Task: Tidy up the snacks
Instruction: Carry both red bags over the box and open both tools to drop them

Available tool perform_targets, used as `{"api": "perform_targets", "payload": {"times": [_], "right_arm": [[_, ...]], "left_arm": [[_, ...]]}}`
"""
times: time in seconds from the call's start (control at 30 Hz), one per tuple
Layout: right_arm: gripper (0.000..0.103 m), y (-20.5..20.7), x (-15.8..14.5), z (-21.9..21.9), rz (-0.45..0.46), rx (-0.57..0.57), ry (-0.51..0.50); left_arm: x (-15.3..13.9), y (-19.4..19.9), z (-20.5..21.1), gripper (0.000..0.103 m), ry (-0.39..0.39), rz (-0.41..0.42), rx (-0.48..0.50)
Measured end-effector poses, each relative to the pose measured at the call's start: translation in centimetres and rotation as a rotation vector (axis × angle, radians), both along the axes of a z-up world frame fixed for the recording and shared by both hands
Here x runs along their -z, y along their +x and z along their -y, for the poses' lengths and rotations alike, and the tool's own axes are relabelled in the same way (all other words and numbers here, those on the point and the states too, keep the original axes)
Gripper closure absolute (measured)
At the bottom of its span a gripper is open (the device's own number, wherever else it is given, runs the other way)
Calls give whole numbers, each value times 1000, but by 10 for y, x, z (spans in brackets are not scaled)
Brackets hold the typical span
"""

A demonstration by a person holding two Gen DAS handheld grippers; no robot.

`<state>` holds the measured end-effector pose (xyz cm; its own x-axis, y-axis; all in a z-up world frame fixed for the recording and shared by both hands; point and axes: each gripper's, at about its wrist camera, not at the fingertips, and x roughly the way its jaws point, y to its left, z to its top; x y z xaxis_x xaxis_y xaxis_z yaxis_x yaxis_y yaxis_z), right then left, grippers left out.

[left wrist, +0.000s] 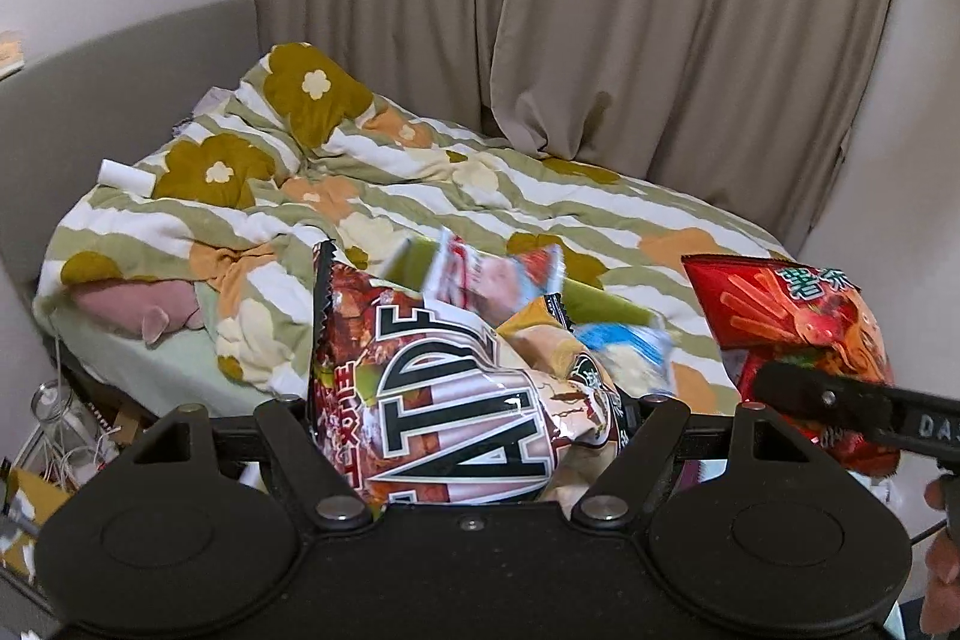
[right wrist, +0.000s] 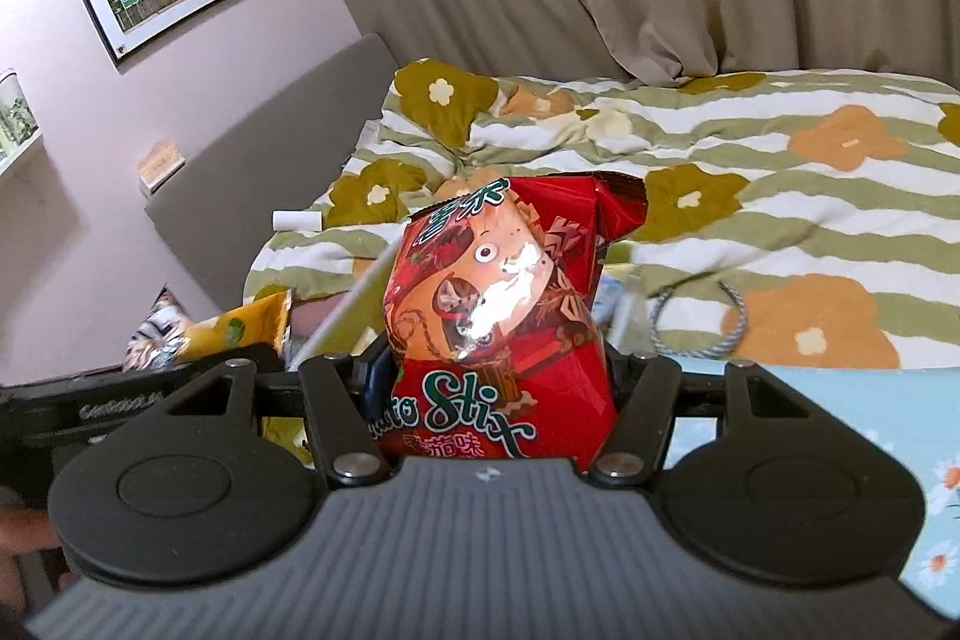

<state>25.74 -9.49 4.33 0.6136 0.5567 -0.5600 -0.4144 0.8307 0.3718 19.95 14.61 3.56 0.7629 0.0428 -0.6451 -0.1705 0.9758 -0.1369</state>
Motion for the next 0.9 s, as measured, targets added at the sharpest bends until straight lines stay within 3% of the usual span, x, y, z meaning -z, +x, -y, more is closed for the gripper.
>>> {"api": "perform_targets", "payload": {"times": [0.23, 0.4, 0.5, 0.53, 0.6, 0.9], "right_arm": [[27, 8, 1, -55, -13, 101, -41], [27, 8, 5, -77, -30, 210, -85], [27, 7, 7, -82, -46, 272, -100], [27, 6, 7, -83, -48, 289, -104], [27, 4, 8, -84, -49, 325, -120], [27, 2, 13, -90, -62, 322, -135]], "left_arm": [[10, 45, -48, 23, -44, -45, 131], [22, 78, -58, 22, -92, -90, 261], [31, 93, -58, 18, -132, -114, 357], [34, 96, -57, 10, -142, -119, 378], [38, 98, -57, 2, -136, -116, 390], [37, 74, -69, 1, -91, -116, 324]]}}
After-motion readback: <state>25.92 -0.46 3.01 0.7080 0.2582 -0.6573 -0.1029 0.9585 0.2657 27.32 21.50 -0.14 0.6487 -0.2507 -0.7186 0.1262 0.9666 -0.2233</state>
